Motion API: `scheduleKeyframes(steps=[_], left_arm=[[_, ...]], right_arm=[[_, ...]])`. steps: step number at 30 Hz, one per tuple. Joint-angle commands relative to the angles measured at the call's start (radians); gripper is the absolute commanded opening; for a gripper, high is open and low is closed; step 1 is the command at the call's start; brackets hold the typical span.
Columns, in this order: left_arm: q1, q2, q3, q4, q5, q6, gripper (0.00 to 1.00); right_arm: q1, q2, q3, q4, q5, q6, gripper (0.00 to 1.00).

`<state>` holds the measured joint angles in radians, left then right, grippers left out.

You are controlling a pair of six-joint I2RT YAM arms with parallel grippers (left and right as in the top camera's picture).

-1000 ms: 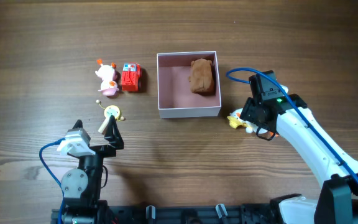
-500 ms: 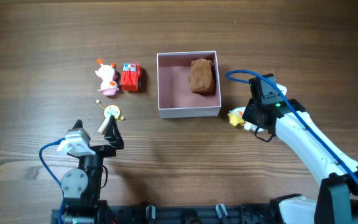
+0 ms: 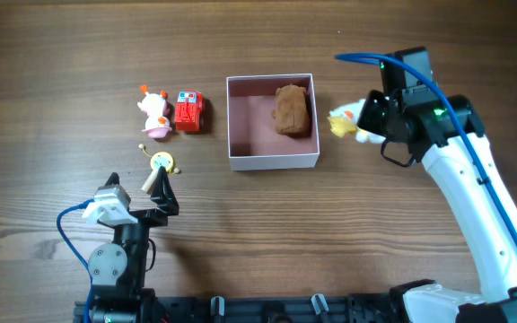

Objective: Pack container
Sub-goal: 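Carry the duck into the box with the right gripper and release it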

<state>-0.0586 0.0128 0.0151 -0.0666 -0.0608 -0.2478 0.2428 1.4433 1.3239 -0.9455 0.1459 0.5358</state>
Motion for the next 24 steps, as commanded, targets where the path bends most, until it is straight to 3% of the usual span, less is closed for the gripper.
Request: scheduleKeyframes(steps=[1,11,24], left_arm=[[0.006,-0.008,-0.009,0.002,0.012,0.016,1.00],[0.006,-0.008,-0.009,0.002,0.012,0.016,1.00],[0.006,-0.008,-0.009,0.002,0.011,0.016,1.00]], right_arm=[[0.072,-0.006,0.016,0.053,-0.106,0.007,0.04],[0.331,0.052,0.016,0.221,0.022,0.087,0.04],[0.353,0.290,0.016,0.306,0.090,0.089,0.04]])
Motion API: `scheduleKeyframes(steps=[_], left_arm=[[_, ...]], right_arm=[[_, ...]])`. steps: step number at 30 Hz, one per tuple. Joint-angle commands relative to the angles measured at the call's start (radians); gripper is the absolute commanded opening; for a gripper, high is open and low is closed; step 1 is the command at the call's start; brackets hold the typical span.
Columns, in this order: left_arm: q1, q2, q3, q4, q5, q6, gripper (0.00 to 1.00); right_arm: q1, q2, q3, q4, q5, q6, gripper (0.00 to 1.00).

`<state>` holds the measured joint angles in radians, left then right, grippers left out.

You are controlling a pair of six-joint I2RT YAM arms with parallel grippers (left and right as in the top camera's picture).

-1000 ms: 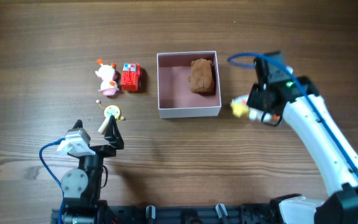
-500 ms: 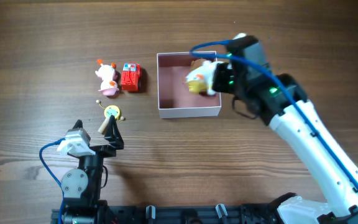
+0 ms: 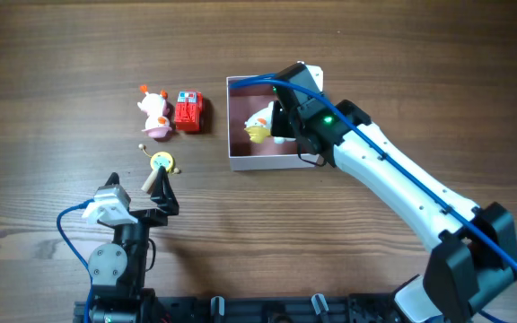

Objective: Pack container
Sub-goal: 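Carry the duck into the box with the right gripper and release it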

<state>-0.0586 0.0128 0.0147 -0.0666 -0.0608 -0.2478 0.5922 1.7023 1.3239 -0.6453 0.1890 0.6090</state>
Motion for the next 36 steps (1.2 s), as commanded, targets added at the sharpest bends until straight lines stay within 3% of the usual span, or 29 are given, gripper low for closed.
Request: scheduleKeyframes(steps=[1,36], left_arm=[[0.006,-0.008,-0.008,0.002,0.012,0.016,1.00],[0.006,-0.008,-0.008,0.002,0.012,0.016,1.00]], right_arm=[[0.003,0.042,0.016,0.004,0.043,0.018,0.04],[0.004,0.222,0.009,-0.052,0.019,0.072,0.04]])
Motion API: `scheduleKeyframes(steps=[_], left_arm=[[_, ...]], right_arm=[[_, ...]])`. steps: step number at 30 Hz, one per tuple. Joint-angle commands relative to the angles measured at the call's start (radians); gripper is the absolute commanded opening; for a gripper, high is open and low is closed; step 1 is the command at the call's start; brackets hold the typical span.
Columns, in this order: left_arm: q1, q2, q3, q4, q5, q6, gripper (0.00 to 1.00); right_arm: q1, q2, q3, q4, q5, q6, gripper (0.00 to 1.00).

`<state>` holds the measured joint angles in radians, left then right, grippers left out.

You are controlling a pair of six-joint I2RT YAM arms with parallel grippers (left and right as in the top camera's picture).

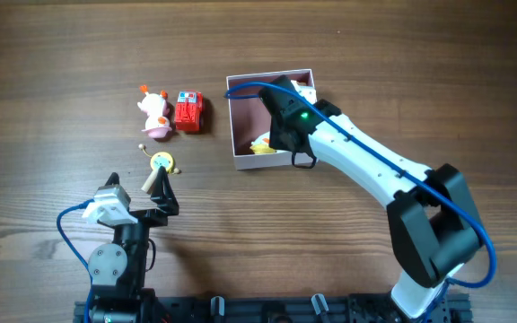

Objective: Pack container
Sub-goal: 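Carry the duck into the box with the right gripper and release it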

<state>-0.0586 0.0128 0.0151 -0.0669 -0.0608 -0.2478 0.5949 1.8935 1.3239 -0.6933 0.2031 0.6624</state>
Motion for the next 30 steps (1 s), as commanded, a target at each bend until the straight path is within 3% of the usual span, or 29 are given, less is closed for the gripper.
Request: scheduleKeyframes(steps=[1,5,7,10,16,26,28,30], left_arm=[[0.006,-0.008,-0.009,0.003,0.012,0.016,1.00],[0.006,-0.008,-0.009,0.003,0.012,0.016,1.00],[0.006,-0.008,-0.009,0.003,0.011,0.016,1.00],[0.006,-0.008,-0.009,0.003,0.012,0.016,1.00],[0.006,-0.008,-0.009,0.003,0.011,0.016,1.00],[0.006,-0.008,-0.009,0.003,0.012,0.016,1.00],[0.006,-0.008,-0.009,0.003,0.012,0.016,1.00],[0.006,-0.008,-0.009,0.003,0.012,0.016,1.00]], right_arm=[[0.002,0.031,0.009,-0.004,0.003,0.018,0.04],[0.002,0.031,0.010,-0.003,0.002,0.018,0.04],[0.002,0.031,0.013,-0.003,0.002,0.018,0.27],[0.002,0.031,0.016,0.000,0.002,0.017,0.49],[0.002,0.010,0.045,-0.005,0.003,-0.010,0.64],[0.002,-0.087,0.206,-0.107,0.093,-0.092,0.65],[-0.002,-0.110,0.210,-0.141,0.154,-0.092,0.54],[-0.018,-0.120,0.210,-0.186,0.193,-0.089,0.25]])
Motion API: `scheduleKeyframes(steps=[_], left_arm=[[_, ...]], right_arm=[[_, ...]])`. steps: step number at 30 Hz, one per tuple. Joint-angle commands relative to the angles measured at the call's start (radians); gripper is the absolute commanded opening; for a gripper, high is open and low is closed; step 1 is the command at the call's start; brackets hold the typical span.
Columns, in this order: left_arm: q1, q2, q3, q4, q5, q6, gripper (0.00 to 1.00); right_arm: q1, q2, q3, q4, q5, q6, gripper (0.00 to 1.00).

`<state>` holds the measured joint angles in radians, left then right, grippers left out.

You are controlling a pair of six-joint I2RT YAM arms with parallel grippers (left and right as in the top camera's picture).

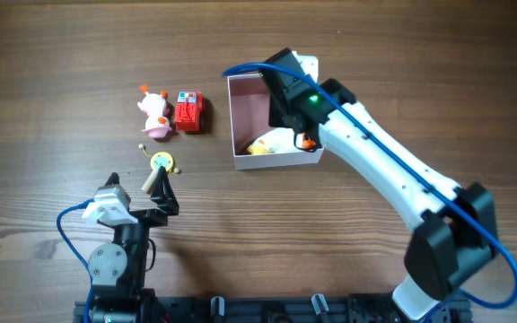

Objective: Pack container

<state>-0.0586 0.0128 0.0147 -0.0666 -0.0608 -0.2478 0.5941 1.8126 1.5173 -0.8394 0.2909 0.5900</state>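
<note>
A white box point(240, 161) with a pink floor stands at the middle of the table. A yellow and white duck toy point(260, 145) lies in its near left part, free of any grip. My right gripper point(279, 109) hangs over the box's middle; the wrist covers its fingers and the duck is out of them. The arm hides the right half of the box's inside. My left gripper point(158, 179) rests low at the near left with its fingers together and nothing in them.
Left of the box stand a white and pink figure point(155, 112) and a red block toy point(188, 111). A small yellow round toy point(162, 161) lies just beyond my left gripper. The right arm point(393, 170) slants across the right side of the table.
My right gripper was low over the duck in the box's near left corner. It now sits farther back and to the right, and the duck lies alone in the box.
My right gripper first held the duck to the right of the box, with a brown toy in the box. Then it held the duck over the box's middle, then low in the near left corner. Now the duck lies there, released. The left arm has stayed still.
</note>
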Motion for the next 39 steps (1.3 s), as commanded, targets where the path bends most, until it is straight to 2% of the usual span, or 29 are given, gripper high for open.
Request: scheduleKeyframes(steps=[1,6,10,17,24,32,39], left_arm=[[0.006,-0.008,-0.008,0.002,0.012,0.016,1.00],[0.006,-0.008,-0.008,0.002,0.011,0.016,1.00],[0.006,-0.008,-0.008,0.002,0.011,0.016,1.00],[0.006,-0.008,-0.008,0.002,0.012,0.016,1.00],[0.006,-0.008,-0.008,0.002,0.012,0.016,1.00],[0.006,-0.008,-0.008,0.002,0.011,0.016,1.00],[0.006,-0.008,-0.008,0.002,0.011,0.016,1.00]], right_arm=[[-0.030,-0.039,0.016,-0.058,0.101,-0.014,0.04],[-0.177,-0.038,-0.006,-0.140,0.045,-0.022,0.04],[-0.227,-0.038,-0.034,-0.131,-0.025,-0.071,0.04],[-0.231,-0.036,-0.132,-0.073,-0.118,-0.066,0.05],[-0.231,-0.036,-0.137,-0.083,-0.246,-0.067,0.04],[-0.231,-0.036,-0.141,-0.101,-0.283,-0.074,0.04],[-0.231,-0.036,-0.228,-0.042,-0.300,-0.075,0.04]])
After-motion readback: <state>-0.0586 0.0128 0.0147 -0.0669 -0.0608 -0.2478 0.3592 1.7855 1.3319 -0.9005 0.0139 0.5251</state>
